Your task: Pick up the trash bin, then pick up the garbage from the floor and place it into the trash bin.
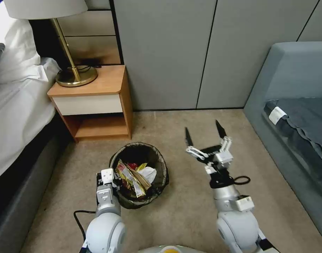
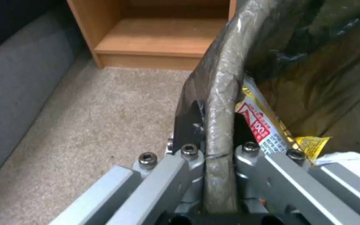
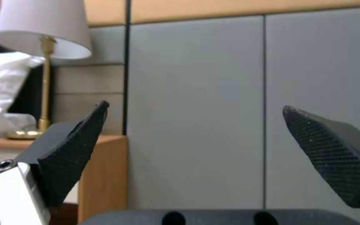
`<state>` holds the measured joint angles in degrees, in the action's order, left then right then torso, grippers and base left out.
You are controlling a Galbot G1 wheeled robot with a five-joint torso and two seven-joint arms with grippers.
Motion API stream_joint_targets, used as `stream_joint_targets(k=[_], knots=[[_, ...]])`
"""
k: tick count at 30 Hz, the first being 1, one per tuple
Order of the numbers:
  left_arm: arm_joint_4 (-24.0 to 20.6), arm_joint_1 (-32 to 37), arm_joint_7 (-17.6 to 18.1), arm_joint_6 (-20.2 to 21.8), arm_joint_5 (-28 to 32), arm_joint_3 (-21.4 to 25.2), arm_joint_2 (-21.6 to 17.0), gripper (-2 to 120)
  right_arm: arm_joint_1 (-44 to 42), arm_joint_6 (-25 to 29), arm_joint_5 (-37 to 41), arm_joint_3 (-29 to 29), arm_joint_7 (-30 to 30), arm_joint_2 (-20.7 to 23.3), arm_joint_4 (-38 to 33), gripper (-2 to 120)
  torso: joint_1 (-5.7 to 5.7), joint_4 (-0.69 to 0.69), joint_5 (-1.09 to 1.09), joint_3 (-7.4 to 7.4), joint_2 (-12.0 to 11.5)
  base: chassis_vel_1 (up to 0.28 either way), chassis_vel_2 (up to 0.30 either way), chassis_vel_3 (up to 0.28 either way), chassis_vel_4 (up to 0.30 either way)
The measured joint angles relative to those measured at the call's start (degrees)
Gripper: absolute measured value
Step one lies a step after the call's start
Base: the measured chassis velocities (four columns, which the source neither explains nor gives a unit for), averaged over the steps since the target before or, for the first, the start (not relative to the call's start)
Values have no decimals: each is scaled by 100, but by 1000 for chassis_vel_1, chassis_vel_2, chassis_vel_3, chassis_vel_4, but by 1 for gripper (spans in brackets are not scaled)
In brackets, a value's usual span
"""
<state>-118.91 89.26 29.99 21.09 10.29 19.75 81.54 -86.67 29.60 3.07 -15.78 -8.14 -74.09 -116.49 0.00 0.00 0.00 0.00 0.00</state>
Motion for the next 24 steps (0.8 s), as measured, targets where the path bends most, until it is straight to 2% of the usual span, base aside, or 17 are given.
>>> stream_joint_targets(k=[10,24], knots=[[-75,-16,33,-11,79,35,-5,0,-191,206,-52,-47,-23,-176,317,100,0,0,0,0,0,0,0,0,0],[-127,12,33,10,80,36,13,0,39,118,-15,-23,-130,-157,363,100,0,0,0,0,0,9,10,11,13]])
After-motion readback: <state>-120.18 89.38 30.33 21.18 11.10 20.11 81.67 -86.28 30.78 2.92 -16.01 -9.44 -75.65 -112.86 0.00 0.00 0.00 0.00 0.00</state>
